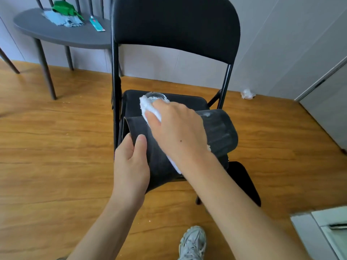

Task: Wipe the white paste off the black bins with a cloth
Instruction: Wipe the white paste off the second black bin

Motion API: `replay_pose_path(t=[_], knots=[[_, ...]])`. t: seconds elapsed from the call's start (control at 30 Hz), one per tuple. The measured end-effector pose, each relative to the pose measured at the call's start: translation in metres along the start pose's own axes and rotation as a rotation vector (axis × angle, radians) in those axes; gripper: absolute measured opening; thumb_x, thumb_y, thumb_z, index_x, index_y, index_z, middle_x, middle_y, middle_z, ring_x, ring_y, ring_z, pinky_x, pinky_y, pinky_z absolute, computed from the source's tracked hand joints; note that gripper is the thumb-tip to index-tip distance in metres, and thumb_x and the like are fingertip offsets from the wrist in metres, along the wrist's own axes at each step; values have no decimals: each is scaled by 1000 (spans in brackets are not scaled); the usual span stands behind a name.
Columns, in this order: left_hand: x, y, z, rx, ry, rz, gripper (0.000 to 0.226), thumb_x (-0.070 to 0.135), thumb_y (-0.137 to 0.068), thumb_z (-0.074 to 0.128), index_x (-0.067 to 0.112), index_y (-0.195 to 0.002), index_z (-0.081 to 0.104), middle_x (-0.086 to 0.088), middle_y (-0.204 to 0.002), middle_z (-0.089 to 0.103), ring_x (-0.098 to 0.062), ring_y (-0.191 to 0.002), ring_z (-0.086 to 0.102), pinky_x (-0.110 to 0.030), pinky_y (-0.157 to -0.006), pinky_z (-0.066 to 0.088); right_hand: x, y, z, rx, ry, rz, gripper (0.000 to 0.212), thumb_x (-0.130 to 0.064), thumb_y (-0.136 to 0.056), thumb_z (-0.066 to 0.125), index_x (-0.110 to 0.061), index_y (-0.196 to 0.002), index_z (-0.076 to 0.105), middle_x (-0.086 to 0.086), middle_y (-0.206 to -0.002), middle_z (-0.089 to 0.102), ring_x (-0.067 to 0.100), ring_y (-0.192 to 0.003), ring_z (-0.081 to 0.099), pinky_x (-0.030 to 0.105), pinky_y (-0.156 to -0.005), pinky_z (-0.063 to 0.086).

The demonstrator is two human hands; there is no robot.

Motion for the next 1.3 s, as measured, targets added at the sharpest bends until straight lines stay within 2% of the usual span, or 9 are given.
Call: replay_pose_path(t=[0.13, 0.23, 0.33, 0.47, 0.6, 0.77, 0.9, 1.13, 1.3], knots=[[0, 4, 1, 10, -53, 27, 31, 19, -99, 46, -2, -78, 42, -9, -67, 44, -21, -63, 39, -40, -58, 35, -14, 33, 0, -58, -4, -47, 24, -39, -96, 40, -27, -99, 60, -5, -83, 60, 23, -66, 57, 30, -51, 32], [-2, 8, -4, 46, -50, 54, 30, 18, -102, 44, 2, -78, 50, -10, -66, 51, -17, -64, 48, -37, -59, 40, 5, 26, -10, -17, 5, -22, 20, -39, -95, 43, -28, -83, 54, -5, -68, 53, 25, -60, 54, 31, -50, 34], [-6, 12, -1, 84, 60, -27, 29, 18, -104, 43, 9, -86, 63, 2, -73, 67, -11, -74, 63, -32, -67, 51, 81, 19, -15, -35, 74, 168, 32, -34, -99, 37, -18, -72, 45, -2, -57, 46, 29, -55, 52, 32, -51, 44], [-3, 11, 10, 78, 16, -30, 29, 20, -104, 41, 12, -86, 63, 7, -77, 67, -6, -76, 63, -27, -69, 51, 166, 33, -22, -35, 103, 450, 32, -33, -96, 38, -16, -69, 42, -2, -60, 46, 26, -58, 46, 27, -47, 25], [-4, 8, 6, 93, -10, -16, 29, 21, -104, 41, 19, -87, 64, 4, -80, 68, -7, -79, 63, -30, -73, 52, 104, 16, -15, -31, 30, 310, 33, -36, -97, 37, -17, -71, 43, 0, -60, 48, 31, -59, 50, 29, -48, 36], [-6, 14, -3, 118, -64, 24, 36, 25, -98, 47, -8, -84, 42, -28, -73, 44, -22, -66, 38, -40, -60, 33, -25, 13, -3, -135, -126, -68, 22, -34, -94, 47, -24, -74, 45, -5, -57, 35, 21, -57, 35, 33, -52, 30], [0, 21, -2, 124, -102, 92, 37, 27, -98, 44, -5, -78, 46, -19, -67, 48, -17, -61, 43, -34, -57, 36, 18, 7, 1, -183, -70, 7, 29, -35, -94, 43, -23, -67, 42, -7, -57, 38, 23, -61, 47, 32, -52, 33], [8, 26, 10, 137, -172, 170, 37, 15, -104, 42, 8, -67, 42, 11, -57, 43, -3, -55, 39, -15, -51, 31, 195, 28, -25, -75, 132, 499, 29, -33, -92, 38, -12, -75, 50, 8, -72, 55, 33, -69, 50, 34, -59, 41], [12, 23, 11, 103, -216, 188, 32, 13, -104, 40, 18, -78, 57, 21, -70, 64, 5, -67, 57, -9, -61, 41, 136, 14, -21, -51, 96, 316, 22, -27, -94, 41, -17, -74, 41, 5, -63, 44, 34, -65, 49, 35, -57, 41]])
Point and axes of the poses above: each hand's wrist, its own y-axis away from the middle knuckle, its own z-axis out of the palm, x = y × z, the point moved 9 cm from there along -y, towards the middle knuckle
